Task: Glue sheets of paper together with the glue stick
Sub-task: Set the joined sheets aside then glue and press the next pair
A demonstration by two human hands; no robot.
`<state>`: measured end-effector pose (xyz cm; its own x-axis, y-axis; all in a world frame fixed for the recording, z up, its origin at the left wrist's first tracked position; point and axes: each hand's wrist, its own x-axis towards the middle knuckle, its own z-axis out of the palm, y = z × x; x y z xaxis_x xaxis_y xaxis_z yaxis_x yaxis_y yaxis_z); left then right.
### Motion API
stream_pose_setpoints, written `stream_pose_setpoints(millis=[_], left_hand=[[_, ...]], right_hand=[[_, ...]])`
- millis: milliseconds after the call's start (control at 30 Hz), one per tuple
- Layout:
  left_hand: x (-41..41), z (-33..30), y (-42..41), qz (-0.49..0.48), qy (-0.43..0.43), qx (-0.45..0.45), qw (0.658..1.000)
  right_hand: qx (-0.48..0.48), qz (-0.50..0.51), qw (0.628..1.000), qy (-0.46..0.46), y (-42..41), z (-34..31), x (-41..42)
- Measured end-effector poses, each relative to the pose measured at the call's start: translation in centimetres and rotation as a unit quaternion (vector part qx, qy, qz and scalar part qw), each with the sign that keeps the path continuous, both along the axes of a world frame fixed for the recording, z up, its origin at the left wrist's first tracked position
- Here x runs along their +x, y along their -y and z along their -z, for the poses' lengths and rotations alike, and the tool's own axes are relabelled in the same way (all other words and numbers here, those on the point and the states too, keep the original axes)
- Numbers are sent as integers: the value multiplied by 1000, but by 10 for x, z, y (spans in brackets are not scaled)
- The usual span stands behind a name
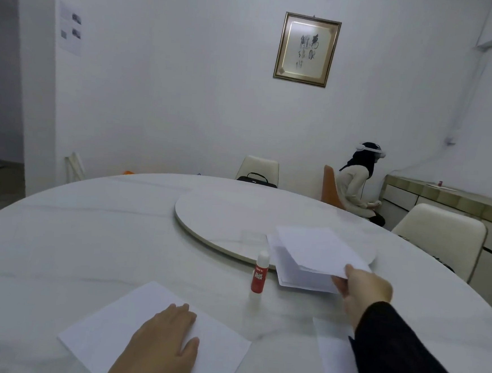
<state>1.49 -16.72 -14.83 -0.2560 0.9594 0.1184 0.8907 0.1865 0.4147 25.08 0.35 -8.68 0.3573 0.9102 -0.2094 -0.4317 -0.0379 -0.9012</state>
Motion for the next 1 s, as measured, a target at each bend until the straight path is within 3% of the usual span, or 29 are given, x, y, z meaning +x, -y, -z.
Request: stream_pose_setpoints(millis=[167,533,600,667,733,833,900,1000], left_hand=[[-2,0,-2,9,-22,-11,1000],[-4,5,-6,16,-23,-16,999],[-3,5,-6,17,-21,-22,999],[-3,5,-6,13,-22,-23,999],[-2,5,-4,12,-23,-17,1000],[2,4,-1,13,-28,-9,999],[4,3,3,19,-29,-12,999],[6,1,6,38,-31,-19,999]], right_hand=[[-45,25,995,83,-7,19,-17],[-39,25,962,269,-22,26,-22],[-71,8,942,329,-21,23,-20],[-128,33,893,430,-16,17,-18],[-93,69,859,499,-7,9,-18],[40,-83,865,493,9,-2,-32],[42,-218,831,510,21,1,-50],[38,-253,801,542,29,18,-75]])
